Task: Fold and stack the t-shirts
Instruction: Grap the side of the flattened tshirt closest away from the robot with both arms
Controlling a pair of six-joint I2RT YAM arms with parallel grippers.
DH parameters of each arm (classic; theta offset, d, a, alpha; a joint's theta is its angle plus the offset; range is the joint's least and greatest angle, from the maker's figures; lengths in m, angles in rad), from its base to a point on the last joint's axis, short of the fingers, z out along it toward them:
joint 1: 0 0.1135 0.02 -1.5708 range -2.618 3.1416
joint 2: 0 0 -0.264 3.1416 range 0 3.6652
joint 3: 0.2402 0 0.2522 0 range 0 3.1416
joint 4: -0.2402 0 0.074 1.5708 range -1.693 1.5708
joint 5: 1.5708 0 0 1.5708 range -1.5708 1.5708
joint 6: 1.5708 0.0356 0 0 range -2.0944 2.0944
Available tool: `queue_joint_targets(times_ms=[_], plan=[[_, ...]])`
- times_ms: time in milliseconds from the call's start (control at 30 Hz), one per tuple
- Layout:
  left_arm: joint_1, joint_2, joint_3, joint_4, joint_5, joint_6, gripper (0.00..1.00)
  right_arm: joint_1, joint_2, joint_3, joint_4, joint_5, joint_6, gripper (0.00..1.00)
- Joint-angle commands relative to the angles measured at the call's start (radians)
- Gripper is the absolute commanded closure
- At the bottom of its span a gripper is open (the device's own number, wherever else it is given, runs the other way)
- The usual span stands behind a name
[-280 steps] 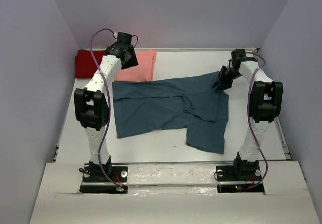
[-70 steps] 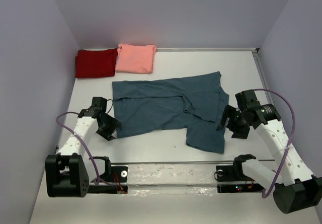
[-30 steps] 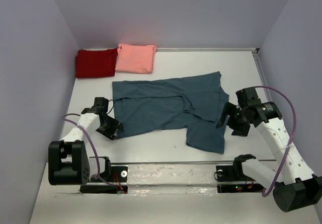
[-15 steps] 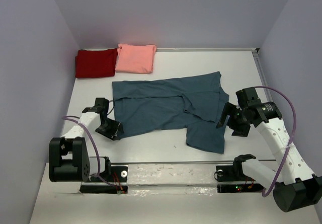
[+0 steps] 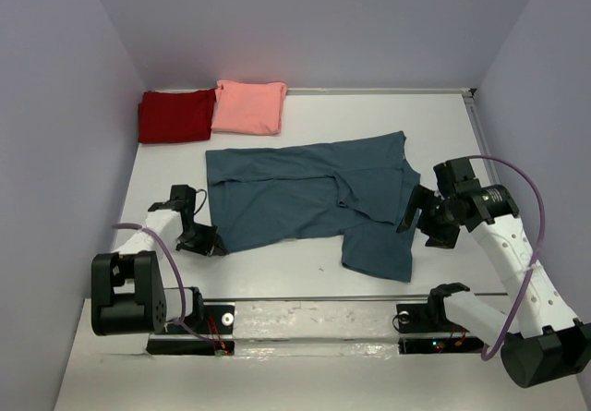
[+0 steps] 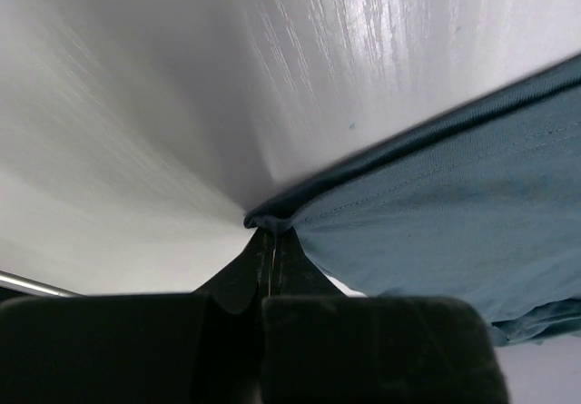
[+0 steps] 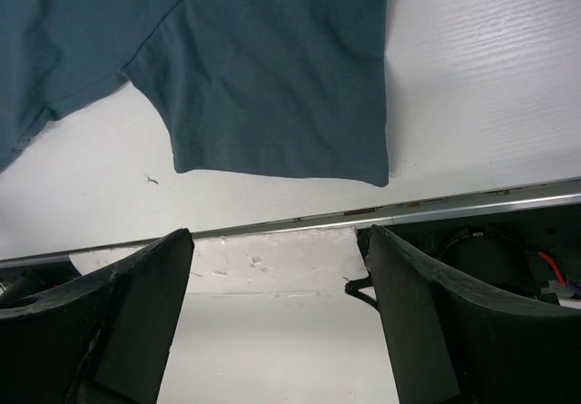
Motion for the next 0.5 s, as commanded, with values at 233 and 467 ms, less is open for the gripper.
queue_joint_targets(times_ms=[233, 467], plan=[[0.000, 0.055, 0.116, -0.029, -0.067, 0.025, 1.00, 0.010, 0.035, 0.057, 0.009, -0.002, -0.023, 0.17], [-0.001, 0.142, 0.281, -0.031, -0.089, 0.108, 1.00, 0.010, 0.138, 0.019, -0.019, -0.002, -0.018, 0.17]])
